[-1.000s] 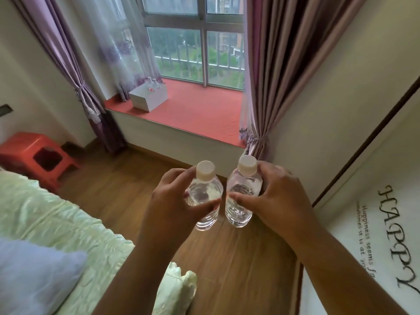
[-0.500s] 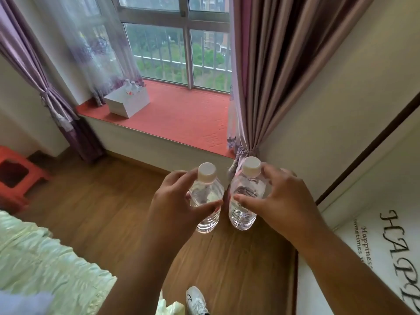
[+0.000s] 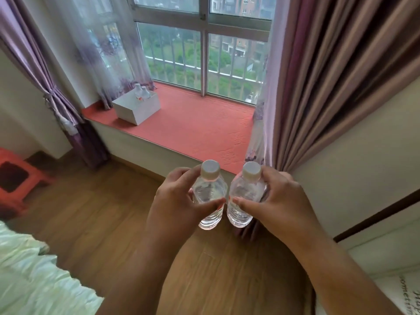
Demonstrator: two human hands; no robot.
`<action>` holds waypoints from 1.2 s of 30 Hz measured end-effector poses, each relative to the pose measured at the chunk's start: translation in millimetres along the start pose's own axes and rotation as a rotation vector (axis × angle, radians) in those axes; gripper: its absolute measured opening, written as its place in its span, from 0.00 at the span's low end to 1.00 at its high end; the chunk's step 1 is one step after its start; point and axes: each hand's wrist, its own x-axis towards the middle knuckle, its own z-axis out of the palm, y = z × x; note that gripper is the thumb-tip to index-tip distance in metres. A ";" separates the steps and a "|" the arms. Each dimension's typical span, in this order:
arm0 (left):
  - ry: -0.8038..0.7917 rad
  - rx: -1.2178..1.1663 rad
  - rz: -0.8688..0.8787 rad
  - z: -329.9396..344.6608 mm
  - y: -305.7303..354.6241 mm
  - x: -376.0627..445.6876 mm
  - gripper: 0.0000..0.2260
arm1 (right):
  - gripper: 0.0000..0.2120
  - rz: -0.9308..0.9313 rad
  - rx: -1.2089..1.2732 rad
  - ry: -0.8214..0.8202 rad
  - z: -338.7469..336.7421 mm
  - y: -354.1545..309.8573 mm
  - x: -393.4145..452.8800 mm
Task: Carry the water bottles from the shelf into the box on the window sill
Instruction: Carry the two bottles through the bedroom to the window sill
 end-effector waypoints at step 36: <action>0.507 0.419 -0.562 -117.4 -194.4 171.8 0.32 | 0.25 -0.576 0.212 -0.560 236.0 -150.5 359.2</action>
